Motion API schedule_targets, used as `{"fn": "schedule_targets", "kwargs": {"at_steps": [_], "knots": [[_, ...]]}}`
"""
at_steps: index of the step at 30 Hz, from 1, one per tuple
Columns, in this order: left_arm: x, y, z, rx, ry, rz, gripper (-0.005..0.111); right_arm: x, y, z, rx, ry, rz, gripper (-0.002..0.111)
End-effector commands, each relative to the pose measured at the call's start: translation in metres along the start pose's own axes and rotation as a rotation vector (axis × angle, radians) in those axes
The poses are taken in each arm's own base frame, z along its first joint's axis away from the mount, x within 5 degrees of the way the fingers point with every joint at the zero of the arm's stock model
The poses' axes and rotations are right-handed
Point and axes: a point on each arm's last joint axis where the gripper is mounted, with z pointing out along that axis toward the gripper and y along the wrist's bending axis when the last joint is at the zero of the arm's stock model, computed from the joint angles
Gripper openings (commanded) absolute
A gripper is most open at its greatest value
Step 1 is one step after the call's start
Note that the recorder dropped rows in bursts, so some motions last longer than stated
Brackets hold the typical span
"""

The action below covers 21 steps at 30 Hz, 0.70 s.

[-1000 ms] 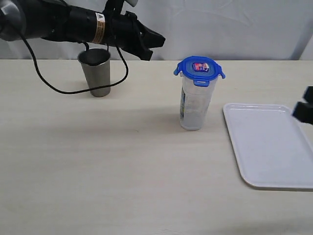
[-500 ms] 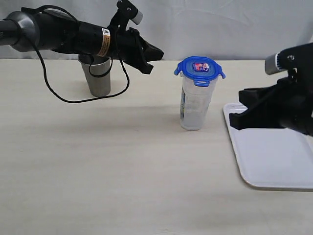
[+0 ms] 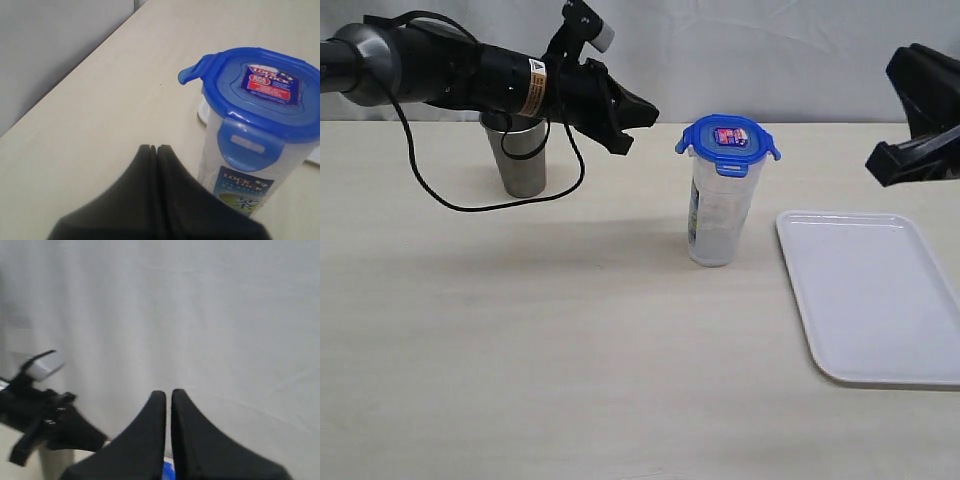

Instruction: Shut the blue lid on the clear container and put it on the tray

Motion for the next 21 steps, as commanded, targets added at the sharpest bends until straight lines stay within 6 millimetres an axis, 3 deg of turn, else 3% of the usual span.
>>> {"fn": "schedule_targets", "kwargs": {"at_steps": [1,3,7,11,16,21], "knots": [[-0.004,-0.002,0.001,0.01,-0.011,0.012,0.0,0.003,-0.015,0.01,-0.305,0.09,0.104,0.004],[-0.004,-0.003,0.001,0.015,-0.012,0.012,0.0,0.004,-0.029,0.015,-0.421,0.125,0.183,0.004],[-0.004,-0.003,0.001,0.021,-0.014,0.02,0.0,0.026,-0.05,0.015,-0.427,0.258,0.2,0.004],[-0.005,-0.004,0.002,0.027,-0.015,0.047,0.0,0.041,-0.048,0.007,-0.38,0.28,0.167,0.004],[-0.007,-0.01,0.005,0.056,-0.022,0.12,0.0,0.057,-0.038,-0.004,-0.472,0.385,0.116,0.004],[-0.015,-0.012,0.011,-0.002,-0.081,0.13,0.0,0.085,-0.03,0.007,-0.501,0.457,0.143,0.004]]}}
